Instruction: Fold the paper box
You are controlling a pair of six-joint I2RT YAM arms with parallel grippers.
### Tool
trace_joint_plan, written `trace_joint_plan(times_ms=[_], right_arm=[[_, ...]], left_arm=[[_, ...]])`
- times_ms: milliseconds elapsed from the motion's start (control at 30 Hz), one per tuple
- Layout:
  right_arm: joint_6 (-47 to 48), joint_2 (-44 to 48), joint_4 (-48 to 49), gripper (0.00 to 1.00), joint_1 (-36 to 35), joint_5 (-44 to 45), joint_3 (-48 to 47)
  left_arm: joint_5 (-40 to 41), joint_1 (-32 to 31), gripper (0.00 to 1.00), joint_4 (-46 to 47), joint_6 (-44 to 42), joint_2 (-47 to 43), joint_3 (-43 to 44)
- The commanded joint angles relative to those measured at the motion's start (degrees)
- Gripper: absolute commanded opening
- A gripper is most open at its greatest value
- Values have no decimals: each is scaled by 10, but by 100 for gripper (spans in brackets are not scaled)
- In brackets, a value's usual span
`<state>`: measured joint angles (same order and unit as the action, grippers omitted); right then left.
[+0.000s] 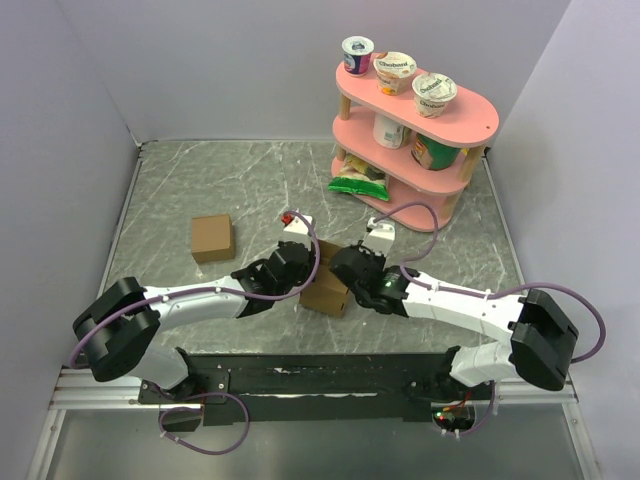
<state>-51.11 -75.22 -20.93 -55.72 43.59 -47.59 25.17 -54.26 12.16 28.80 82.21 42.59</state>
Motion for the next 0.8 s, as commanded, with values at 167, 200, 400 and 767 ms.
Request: trace_joint_plan(times_ms=[167,200,400,767], right_arm=[[-114,-19,-94,0,-49,61,-36],[-114,-23,-98,0,-51,63,-38],[-130,-25,-133,0,-51,96,-46],[-145,-23,-151,0,-52,113,-43]], left_arm=[[-5,-6,1,27,20,-12,2],[-6,-6,1,28,21,-14,1],[-15,-6,1,45,19,-37,-23],[-31,-7,1,89,45,-72,-80]])
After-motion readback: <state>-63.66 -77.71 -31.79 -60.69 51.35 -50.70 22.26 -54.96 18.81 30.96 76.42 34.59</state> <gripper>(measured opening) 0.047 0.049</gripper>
